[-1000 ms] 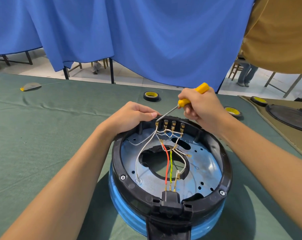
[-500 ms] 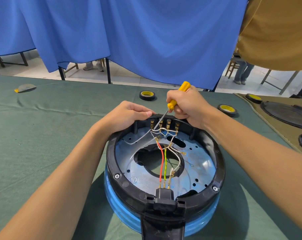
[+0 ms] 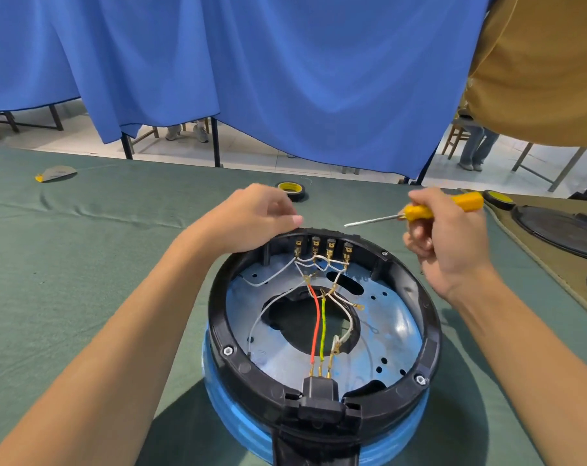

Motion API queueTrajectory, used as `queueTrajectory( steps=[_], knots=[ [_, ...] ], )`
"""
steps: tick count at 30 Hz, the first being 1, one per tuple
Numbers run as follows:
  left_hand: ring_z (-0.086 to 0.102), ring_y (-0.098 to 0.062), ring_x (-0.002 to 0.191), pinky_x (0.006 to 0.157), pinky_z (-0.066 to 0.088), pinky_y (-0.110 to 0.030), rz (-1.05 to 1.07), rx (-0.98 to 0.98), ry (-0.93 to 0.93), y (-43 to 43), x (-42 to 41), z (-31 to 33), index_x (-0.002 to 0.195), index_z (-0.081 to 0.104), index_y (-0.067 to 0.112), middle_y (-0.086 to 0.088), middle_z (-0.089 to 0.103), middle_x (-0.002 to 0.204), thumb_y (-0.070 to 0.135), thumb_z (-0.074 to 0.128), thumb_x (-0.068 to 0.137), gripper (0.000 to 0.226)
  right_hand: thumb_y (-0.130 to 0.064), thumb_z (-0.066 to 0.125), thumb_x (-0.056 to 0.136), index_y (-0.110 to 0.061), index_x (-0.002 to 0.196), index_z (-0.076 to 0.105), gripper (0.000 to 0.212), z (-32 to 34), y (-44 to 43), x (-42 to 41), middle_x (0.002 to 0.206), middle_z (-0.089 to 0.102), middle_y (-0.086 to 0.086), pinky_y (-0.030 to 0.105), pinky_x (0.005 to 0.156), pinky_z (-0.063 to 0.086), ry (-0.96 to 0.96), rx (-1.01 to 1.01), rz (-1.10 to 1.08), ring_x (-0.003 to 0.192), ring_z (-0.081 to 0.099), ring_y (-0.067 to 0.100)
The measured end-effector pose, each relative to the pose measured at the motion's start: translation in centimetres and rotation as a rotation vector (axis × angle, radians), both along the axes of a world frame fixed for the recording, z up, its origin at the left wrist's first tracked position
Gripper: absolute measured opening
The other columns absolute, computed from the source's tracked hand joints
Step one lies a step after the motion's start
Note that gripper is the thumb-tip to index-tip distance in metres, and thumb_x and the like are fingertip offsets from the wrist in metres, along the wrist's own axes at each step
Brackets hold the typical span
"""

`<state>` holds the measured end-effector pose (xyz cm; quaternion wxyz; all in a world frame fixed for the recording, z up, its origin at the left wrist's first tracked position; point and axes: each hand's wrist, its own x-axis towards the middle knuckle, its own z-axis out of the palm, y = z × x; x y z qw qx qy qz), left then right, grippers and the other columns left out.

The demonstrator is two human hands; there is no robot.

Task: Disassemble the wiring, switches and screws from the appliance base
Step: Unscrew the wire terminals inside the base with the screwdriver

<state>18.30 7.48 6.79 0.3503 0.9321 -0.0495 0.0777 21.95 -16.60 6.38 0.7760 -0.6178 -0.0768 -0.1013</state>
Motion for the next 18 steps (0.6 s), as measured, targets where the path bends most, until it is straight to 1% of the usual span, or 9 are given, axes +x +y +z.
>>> queueTrajectory(
  steps=[1, 2, 3, 5, 7, 9, 12, 15, 18],
  knots=[
    [0.061, -0.006, 0.093, 0.081, 0.047, -0.025, 0.012, 0.014, -0.046, -0.3, -0.2, 0.7, 0.090, 0.064, 0.026, 0.012, 0.067, 0.096, 0.040, 0.069, 0.086, 0.015, -0.009, 0.061, 0.088, -0.012, 0.048, 0.052, 0.041, -0.8, -0.3, 0.0, 0.044, 0.050, 0.000, 0.019, 0.041, 0.022, 0.017, 0.056, -0.114, 0.034, 0.036, 0.009],
    [0.058, -0.006, 0.091, 0.076, 0.045, -0.024, 0.014, 0.055, -0.087, -0.7, -0.5, 1.4, 0.084, 0.060, 0.027, 0.013, 0.062, 0.093, 0.040, 0.073, 0.082, 0.018, -0.011, 0.060, 0.089, -0.011, 0.051, 0.052, 0.039, -1.8, -0.4, 0.0, 0.047, 0.051, 0.002, 0.021, 0.042, 0.025, 0.024, 0.051, -0.236, 0.037, 0.038, 0.011],
    [0.053, -0.009, 0.091, 0.074, 0.042, -0.025, 0.001, 0.144, -0.113, -1.1, -0.8, 2.1, 0.079, 0.057, 0.028, 0.014, 0.055, 0.091, 0.040, 0.076, 0.079, 0.022, -0.015, 0.061, 0.091, -0.010, 0.055, 0.055, 0.036, -2.8, -0.6, -0.2, 0.049, 0.053, 0.003, 0.025, 0.044, 0.032, 0.017, -0.037, -0.347, 0.040, 0.042, 0.013],
    [0.040, -0.016, 0.097, 0.077, 0.034, -0.029, -0.053, 0.380, -0.079, -1.8, -1.5, 3.0, 0.070, 0.056, 0.032, 0.013, 0.045, 0.090, 0.043, 0.078, 0.075, 0.025, -0.026, 0.061, 0.094, -0.012, 0.066, 0.062, 0.031, -4.8, -0.8, -0.7, 0.057, 0.059, 0.001, 0.029, 0.054, 0.044, -0.076, -0.284, -0.455, 0.051, 0.052, 0.015],
    [0.031, -0.018, 0.101, 0.083, 0.029, -0.032, -0.082, 0.577, 0.027, -2.5, -2.3, 3.3, 0.063, 0.057, 0.034, 0.011, 0.043, 0.093, 0.050, 0.077, 0.072, 0.027, -0.029, 0.063, 0.094, -0.019, 0.077, 0.065, 0.020, -5.8, -1.0, -1.1, 0.067, 0.063, -0.003, 0.020, 0.060, 0.046, -0.215, -0.408, -0.448, 0.062, 0.057, 0.009],
    [0.028, -0.019, 0.106, 0.091, 0.026, -0.035, -0.074, 0.712, 0.117, -3.2, -2.8, 3.0, 0.061, 0.058, 0.035, 0.007, 0.042, 0.102, 0.057, 0.076, 0.069, 0.029, -0.026, 0.065, 0.093, -0.018, 0.088, 0.067, 0.009, -6.1, -1.1, -1.1, 0.080, 0.067, 0.001, 0.014, 0.066, 0.046, -0.270, -0.459, -0.438, 0.072, 0.060, 0.007],
    [0.023, -0.021, 0.120, 0.109, 0.014, -0.045, -0.049, 0.816, 0.183, -4.1, -3.0, 2.3, 0.067, 0.057, 0.034, 0.003, 0.037, 0.116, 0.060, 0.077, 0.065, 0.033, -0.025, 0.069, 0.090, -0.015, 0.102, 0.071, 0.016, -6.4, -1.5, -1.0, 0.097, 0.069, 0.006, 0.024, 0.079, 0.049, -0.226, -0.469, -0.372, 0.088, 0.063, 0.015],
    [0.017, -0.021, 0.128, 0.113, 0.003, -0.050, -0.040, 0.820, 0.217, -4.3, -3.1, 2.2, 0.069, 0.062, 0.033, 0.003, 0.034, 0.122, 0.062, 0.076, 0.065, 0.033, -0.025, 0.071, 0.088, -0.018, 0.099, 0.073, 0.013, -6.5, -1.6, -1.3, 0.096, 0.070, 0.007, 0.023, 0.079, 0.050, -0.248, -0.484, -0.339, 0.087, 0.063, 0.015],
    [0.014, -0.022, 0.131, 0.114, -0.005, -0.054, -0.028, 0.837, 0.220, -4.6, -3.3, 2.1, 0.069, 0.062, 0.032, 0.002, 0.033, 0.125, 0.060, 0.078, 0.065, 0.032, -0.025, 0.072, 0.087, -0.021, 0.094, 0.073, 0.009, -6.4, -1.6, -1.2, 0.094, 0.070, 0.007, 0.028, 0.080, 0.051, -0.238, -0.480, -0.323, 0.087, 0.064, 0.016]
  ],
)
